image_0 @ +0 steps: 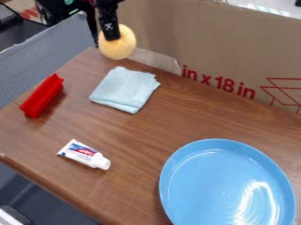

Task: Move the yellow ball from the blue plate to the table

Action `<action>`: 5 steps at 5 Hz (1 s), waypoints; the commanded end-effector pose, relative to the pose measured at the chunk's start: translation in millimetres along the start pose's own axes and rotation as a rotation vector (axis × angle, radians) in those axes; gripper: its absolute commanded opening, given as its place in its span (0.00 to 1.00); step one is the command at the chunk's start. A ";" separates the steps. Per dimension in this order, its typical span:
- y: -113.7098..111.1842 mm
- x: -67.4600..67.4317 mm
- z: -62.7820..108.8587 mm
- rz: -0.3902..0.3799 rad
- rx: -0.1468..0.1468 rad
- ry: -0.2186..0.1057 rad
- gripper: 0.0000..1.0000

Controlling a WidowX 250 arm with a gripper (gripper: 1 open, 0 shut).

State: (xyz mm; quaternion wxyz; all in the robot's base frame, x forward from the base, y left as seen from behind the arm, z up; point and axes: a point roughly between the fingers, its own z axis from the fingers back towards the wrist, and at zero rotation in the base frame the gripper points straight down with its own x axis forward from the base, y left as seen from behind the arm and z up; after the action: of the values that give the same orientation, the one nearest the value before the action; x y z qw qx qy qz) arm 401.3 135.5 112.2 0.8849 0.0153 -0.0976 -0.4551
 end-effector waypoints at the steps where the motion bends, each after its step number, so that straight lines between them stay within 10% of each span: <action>1: -17.5 21.0 31.7 -0.064 0.083 -0.040 0.00; 2: -29.0 31.7 17.7 -0.133 0.091 -0.041 0.00; 3: -51.6 47.5 8.6 -0.195 0.027 -0.103 0.00; 5: -25.8 16.3 -3.0 -0.146 0.013 -0.094 0.00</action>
State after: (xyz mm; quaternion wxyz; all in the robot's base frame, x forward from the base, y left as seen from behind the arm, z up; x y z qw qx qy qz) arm 387.7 100.8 88.2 0.8452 -0.0168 -0.1225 -0.5199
